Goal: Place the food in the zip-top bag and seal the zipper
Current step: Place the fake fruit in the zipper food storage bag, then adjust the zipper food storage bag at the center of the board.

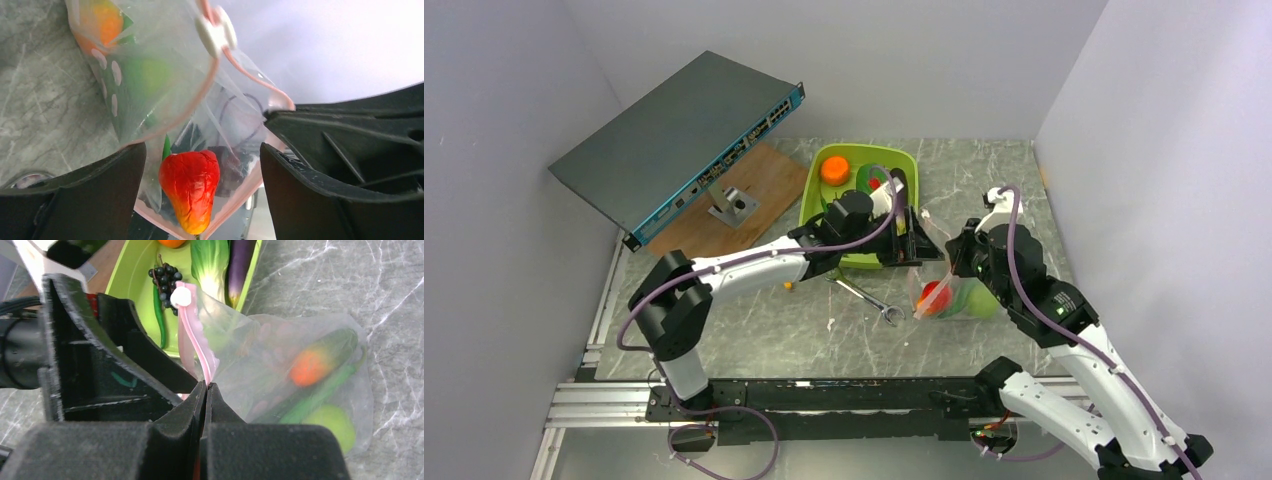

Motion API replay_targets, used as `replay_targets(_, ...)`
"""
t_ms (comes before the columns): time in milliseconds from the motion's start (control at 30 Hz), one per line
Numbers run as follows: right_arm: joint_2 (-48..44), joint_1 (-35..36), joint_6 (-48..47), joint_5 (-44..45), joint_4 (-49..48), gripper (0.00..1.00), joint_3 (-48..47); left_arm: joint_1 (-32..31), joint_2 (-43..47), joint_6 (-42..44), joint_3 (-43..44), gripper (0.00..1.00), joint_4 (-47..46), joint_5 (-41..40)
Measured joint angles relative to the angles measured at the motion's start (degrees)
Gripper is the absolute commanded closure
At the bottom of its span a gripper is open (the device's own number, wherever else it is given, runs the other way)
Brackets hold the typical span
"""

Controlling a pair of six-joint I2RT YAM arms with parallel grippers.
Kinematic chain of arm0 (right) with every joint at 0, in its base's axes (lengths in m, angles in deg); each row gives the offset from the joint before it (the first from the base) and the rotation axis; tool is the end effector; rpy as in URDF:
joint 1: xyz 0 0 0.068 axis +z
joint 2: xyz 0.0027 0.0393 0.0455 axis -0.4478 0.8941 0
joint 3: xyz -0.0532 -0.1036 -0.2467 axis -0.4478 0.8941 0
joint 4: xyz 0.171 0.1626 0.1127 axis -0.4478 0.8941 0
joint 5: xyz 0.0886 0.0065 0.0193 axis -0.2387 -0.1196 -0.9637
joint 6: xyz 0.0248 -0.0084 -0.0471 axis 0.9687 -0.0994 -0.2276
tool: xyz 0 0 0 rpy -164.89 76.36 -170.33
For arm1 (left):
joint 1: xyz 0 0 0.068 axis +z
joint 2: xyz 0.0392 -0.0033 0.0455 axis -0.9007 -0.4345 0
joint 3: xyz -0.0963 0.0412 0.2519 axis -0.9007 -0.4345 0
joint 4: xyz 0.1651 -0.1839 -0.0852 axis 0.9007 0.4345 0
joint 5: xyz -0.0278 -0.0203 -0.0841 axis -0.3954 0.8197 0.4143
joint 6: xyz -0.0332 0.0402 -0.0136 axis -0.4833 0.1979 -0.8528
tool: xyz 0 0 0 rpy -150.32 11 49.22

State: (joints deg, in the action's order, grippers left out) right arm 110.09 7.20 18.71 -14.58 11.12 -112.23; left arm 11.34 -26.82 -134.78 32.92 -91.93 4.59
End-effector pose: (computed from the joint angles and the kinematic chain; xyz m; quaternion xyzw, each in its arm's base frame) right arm 0.1223 0.0695 0.3628 0.0034 0.8355 0.1473 0.5293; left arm 0.2353 -0.3363 0.2844 0.0753 0.7891 -0.5843 0.1740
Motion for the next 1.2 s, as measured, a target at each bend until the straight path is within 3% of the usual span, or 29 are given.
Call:
replay_targets(400,2.97,0.00,0.72,1.99,1.22,1.00,-0.76,0.00,10.91,12.66,-0.15,0.24,9.29,-8.92)
replay_targets(567,5.49,0.00,0.68,3.21,3.13,1.00,-5.05,0.00,13.22,14.12,-1.57,0.29,9.60,-11.26)
replay_targets(700,6.64,0.00,0.52,5.88,4.15,1.00,-10.43,-0.39,12.55,14.08,-3.41,0.30,10.03,-11.26)
replay_targets(1000,6.60,0.00,0.15,10.01,5.20,1.00,-10.78,-1.68,10.64,14.93,-3.63,0.26,10.71,-11.52)
replay_targets(1200,5.86,0.00,0.20,13.11,6.51,1.00,-10.54,-1.68,11.28,18.84,-3.63,0.26,15.54,-17.31)
